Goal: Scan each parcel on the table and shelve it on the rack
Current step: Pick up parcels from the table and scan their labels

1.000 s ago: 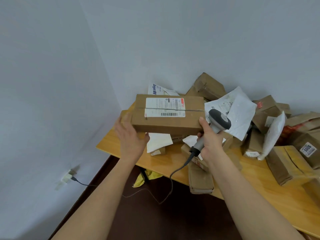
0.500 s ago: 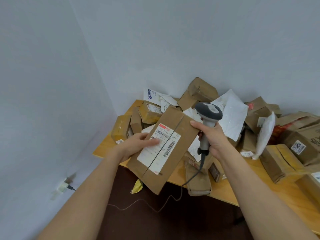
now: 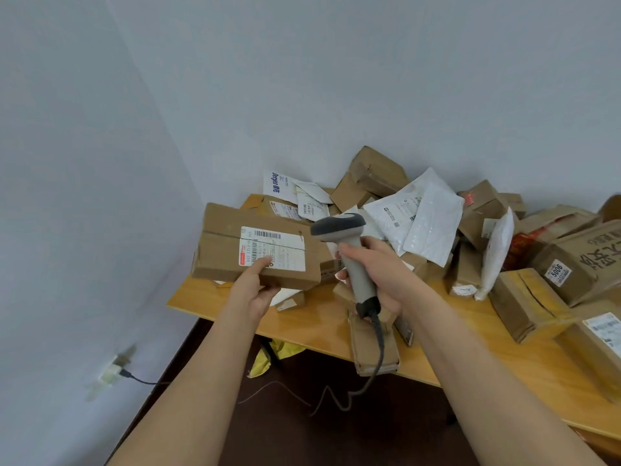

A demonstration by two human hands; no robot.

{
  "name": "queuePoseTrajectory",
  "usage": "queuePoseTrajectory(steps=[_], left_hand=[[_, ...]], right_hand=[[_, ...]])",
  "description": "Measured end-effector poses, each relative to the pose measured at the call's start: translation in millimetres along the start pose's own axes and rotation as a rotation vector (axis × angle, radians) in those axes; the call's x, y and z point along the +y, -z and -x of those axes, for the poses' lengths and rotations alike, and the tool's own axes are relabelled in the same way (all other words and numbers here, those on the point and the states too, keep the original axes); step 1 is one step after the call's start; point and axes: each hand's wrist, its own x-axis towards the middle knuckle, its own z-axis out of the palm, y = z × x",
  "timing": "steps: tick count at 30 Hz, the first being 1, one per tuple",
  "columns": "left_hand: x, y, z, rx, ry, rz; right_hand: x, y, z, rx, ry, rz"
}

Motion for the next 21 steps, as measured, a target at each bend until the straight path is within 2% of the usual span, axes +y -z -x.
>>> queuePoseTrajectory(steps=[6,10,21], left_hand=[[-9,-9,1,0.004,-0.008,0.146],[-13,-11,5,-0.004,-0.025,0.218],[-27,-16,19,0.005,-0.019,0.236]], right_hand=[[-18,-17,20,-0.122,0.028,-0.080],[-30,-16,32,-0.127,0.026,-0.073],[-45,8,67,-0.155,0.027,-0.115]])
